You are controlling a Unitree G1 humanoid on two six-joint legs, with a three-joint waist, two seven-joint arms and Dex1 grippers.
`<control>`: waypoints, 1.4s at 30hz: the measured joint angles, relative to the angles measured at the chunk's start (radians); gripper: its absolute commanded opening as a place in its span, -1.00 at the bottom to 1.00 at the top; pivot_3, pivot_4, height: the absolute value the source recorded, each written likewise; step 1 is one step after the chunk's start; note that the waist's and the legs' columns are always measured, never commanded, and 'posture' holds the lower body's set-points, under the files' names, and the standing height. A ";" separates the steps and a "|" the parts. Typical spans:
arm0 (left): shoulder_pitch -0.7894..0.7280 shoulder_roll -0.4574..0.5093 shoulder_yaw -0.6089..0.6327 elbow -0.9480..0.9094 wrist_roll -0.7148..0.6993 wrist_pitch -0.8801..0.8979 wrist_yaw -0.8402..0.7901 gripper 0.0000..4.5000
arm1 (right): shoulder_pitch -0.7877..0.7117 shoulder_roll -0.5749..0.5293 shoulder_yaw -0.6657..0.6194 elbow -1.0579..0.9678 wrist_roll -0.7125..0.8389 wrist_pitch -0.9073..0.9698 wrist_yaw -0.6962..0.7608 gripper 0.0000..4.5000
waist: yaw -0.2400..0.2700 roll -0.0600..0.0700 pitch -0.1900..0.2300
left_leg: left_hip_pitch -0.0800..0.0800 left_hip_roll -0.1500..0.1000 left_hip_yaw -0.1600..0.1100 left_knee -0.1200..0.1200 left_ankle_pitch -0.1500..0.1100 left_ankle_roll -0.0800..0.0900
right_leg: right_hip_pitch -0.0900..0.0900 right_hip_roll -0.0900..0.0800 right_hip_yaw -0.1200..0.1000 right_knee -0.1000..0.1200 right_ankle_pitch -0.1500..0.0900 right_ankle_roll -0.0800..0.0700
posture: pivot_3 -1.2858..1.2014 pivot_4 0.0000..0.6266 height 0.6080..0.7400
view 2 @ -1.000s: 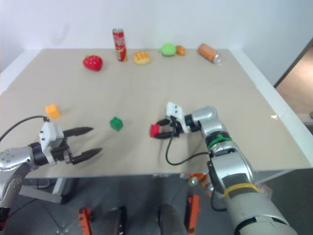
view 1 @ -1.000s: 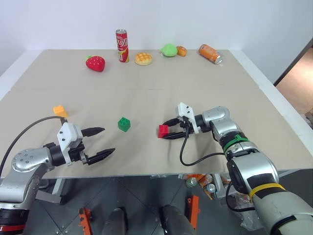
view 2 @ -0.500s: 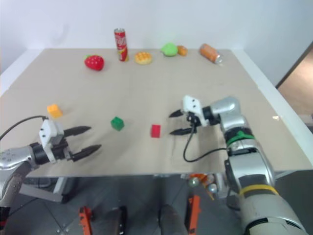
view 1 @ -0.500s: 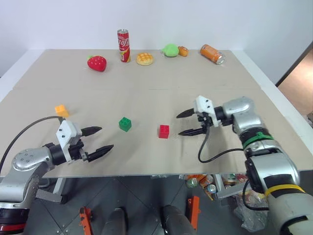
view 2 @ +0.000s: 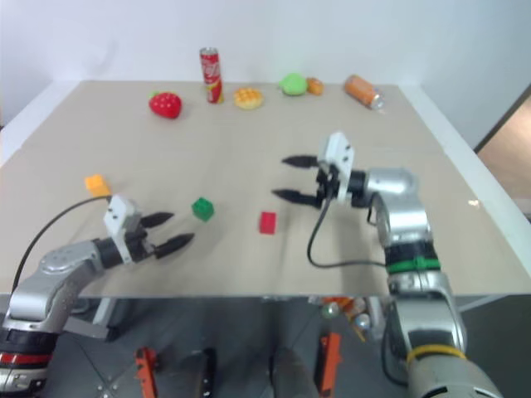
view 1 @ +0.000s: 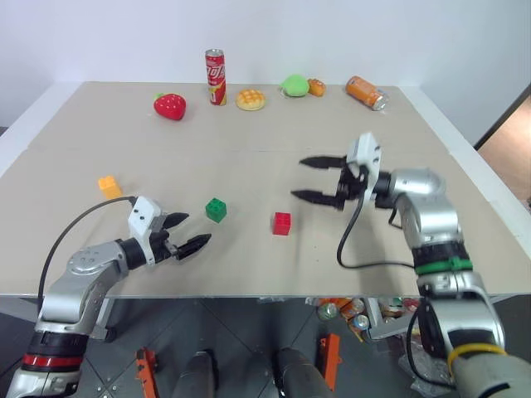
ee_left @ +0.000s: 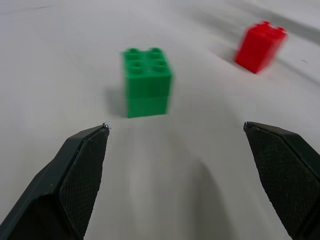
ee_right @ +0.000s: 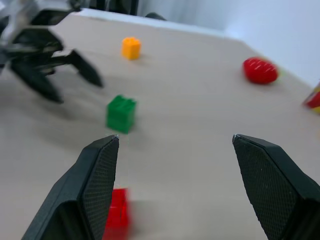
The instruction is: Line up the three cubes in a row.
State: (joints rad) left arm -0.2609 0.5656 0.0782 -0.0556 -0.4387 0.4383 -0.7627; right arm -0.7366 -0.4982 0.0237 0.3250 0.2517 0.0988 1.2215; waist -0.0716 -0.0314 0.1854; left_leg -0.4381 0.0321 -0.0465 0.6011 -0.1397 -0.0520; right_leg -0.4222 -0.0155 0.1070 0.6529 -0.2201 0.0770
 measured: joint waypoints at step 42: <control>-0.235 -0.147 -0.106 0.335 0.201 -0.141 0.030 -0.42 | 0.121 -0.033 -0.022 -0.312 0.098 0.180 -0.198 0.68 | -0.001 -0.001 0.000 | 0.001 0.000 0.000 0.002 0.002 0.000 | 0.001 0.000 0.001 0.000 0.001 -0.003 | 0.03 -0.52 1.00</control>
State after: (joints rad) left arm -0.4957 0.4181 -0.0279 0.2795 -0.2376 0.2975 -0.7322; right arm -0.6153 -0.5310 0.0015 0.0132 0.3497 0.2789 1.0235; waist -0.0729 -0.0320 0.1850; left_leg -0.4374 0.0317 -0.0462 0.6030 -0.1374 -0.0516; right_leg -0.4210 -0.0154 0.1075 0.6527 -0.2187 0.0744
